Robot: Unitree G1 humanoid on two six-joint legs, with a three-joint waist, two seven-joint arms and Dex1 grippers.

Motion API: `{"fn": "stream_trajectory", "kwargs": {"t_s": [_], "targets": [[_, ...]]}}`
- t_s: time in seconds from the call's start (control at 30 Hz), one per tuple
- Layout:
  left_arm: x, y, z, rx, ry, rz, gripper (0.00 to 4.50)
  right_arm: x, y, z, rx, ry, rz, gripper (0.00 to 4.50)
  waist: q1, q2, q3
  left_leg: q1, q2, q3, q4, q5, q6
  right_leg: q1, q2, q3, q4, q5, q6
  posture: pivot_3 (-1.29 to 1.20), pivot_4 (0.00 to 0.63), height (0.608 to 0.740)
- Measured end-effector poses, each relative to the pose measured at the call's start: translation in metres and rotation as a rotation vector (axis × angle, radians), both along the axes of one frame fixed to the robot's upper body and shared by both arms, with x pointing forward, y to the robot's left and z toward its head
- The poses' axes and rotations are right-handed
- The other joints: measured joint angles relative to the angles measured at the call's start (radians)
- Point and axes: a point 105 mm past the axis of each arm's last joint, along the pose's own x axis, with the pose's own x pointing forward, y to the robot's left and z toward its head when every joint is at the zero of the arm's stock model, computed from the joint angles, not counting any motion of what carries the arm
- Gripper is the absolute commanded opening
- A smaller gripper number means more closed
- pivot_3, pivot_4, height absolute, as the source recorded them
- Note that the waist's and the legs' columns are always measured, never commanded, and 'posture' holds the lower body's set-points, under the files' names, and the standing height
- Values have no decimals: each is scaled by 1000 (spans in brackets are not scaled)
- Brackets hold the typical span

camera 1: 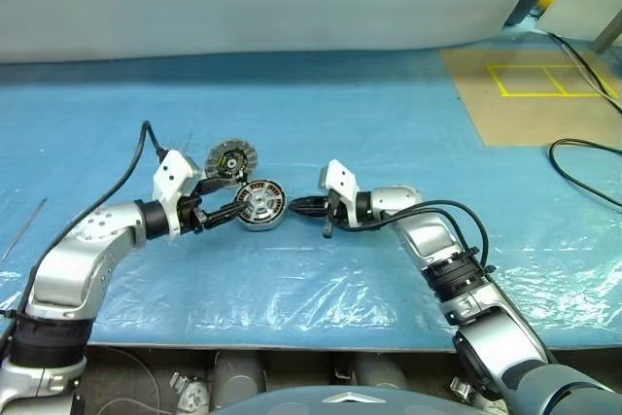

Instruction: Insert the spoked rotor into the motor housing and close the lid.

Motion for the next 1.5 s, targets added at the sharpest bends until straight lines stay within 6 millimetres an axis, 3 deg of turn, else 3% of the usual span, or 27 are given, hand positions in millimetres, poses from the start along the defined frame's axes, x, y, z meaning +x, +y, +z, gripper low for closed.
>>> {"fn": "stream_trajectory", "kwargs": {"t_s": [0.23, 0.43, 0.53, 0.9, 1.1, 1.33, 1.5], "targets": [[1, -19, -7, -84, -29, 29, 37, 8, 2, 10, 32, -45, -30, 0, 1, 0, 0, 0, 0, 0, 1, 0, 0, 1, 0, 0, 0, 1, 1, 0, 150, 740], [22, -28, -30, 18, -41, 109, 14, 10, 2, 15, 48, -60, -36, 0, 1, 0, 0, 0, 0, 0, 1, 0, 1, 2, 0, 0, 0, 1, 1, 0, 150, 740], [26, -38, -31, 33, -52, 95, 14, 8, 0, 14, 52, -31, -28, 0, 1, 0, 0, 0, 0, 0, 0, 1, 2, 2, 0, 0, 0, 3, 5, 0, 150, 740], [23, -40, -38, 107, -65, 67, 14, -1, -5, 14, 54, 15, -8, 0, -1, 1, -1, 3, 0, 0, 0, 0, 1, 4, 0, 0, 0, 1, 1, 0, 150, 740], [19, -25, -36, -22, -29, 110, 14, 0, -5, 15, 67, 16, -8, 0, 0, 2, -1, 1, 0, 0, 1, 0, 1, 3, 0, 0, 0, 1, 1, 0, 150, 740], [3, 1, -8, -162, -122, 138, 14, -6, -2, 26, 131, 36, 42, 0, 1, 1, -1, 1, 0, 0, 0, 0, 1, 3, 0, 0, -1, 1, 2, 0, 150, 740], [-12, 23, -29, -126, -41, 163, 14, -7, -4, 28, 128, 29, 43, 0, 0, 1, -1, 2, 0, 0, 0, 0, 1, 3, 0, 0, -1, 1, 1, 0, 150, 740]]}}
